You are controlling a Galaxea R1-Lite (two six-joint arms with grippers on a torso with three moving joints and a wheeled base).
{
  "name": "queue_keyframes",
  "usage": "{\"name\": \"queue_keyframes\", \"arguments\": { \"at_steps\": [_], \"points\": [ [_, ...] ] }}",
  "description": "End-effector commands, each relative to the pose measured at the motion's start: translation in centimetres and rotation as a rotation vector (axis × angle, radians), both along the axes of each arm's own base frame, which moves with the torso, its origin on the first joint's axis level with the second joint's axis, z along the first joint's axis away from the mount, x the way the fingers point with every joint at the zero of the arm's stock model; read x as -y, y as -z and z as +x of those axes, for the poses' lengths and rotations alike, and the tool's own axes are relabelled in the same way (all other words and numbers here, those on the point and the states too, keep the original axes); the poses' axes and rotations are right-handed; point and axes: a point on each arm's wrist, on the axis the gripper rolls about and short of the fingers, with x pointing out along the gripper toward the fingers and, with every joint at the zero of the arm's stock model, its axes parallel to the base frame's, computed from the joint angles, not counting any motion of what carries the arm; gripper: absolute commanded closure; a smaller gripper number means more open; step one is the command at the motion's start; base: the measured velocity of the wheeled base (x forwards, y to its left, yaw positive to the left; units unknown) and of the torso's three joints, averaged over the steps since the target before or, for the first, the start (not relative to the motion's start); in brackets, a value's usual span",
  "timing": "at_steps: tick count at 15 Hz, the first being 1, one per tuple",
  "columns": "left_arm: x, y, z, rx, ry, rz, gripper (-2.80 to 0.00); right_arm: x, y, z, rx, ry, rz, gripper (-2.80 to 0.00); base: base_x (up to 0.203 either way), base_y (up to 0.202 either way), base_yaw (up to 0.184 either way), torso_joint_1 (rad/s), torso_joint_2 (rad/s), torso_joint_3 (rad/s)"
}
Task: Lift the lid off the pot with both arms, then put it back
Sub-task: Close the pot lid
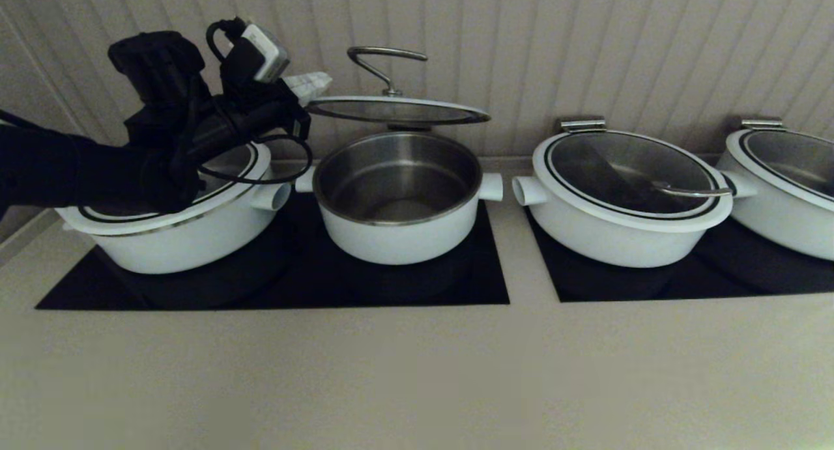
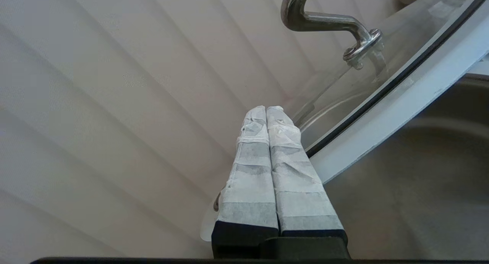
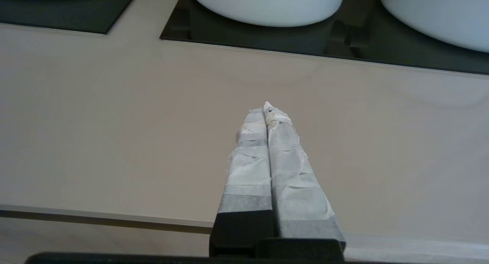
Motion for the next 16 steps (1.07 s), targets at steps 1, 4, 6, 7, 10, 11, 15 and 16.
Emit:
{"name": "queue_keyframes", "arguments": {
  "at_steps": [1,4,6,7,10,11,15,16],
  "points": [
    [0.0,0.1,-0.3,-0.002,0.003,0.004,0.0,0.0,0.0,0.0,0.0,0.0,-0.001,0.0,0.0,0.0,0.0,0.0,0.0,0.0],
    [-0.1,1.2,-1.1,-0.034,0.004,0.026,0.0,0.0,0.0,0.0,0.0,0.0,-0.001,0.0,0.0,0.0,0.0,0.0,0.0,0.0],
    [-0.2,1.5,-1.6,-0.048,0.004,0.033,0.0,0.0,0.0,0.0,0.0,0.0,-0.001,0.0,0.0,0.0,0.0,0.0,0.0,0.0],
    [-0.2,1.7,-1.6,-0.049,0.002,0.04,0.0,0.0,0.0,0.0,0.0,0.0,-0.001,0.0,0.0,0.0,0.0,0.0,0.0,0.0],
    [-0.2,2.4,-2.2,-0.069,0.001,0.061,0.0,0.0,0.0,0.0,0.0,0.0,-0.001,0.0,0.0,0.0,0.0,0.0,0.0,0.0],
    [-0.3,2.8,-2.4,-0.079,0.001,0.066,0.0,0.0,0.0,0.0,0.0,0.0,-0.001,0.0,0.0,0.0,0.0,0.0,0.0,0.0],
    [-0.3,4.1,-2.7,-0.074,0.0,0.065,0.0,0.0,0.0,0.0,0.0,0.0,-0.001,0.0,0.0,0.0,0.0,0.0,0.0,0.0],
    [-0.3,4.4,-2.7,-0.081,-0.001,0.068,0.0,0.0,0.0,0.0,0.0,0.0,-0.001,0.0,0.0,0.0,0.0,0.0,0.0,0.0]
  ]
}}
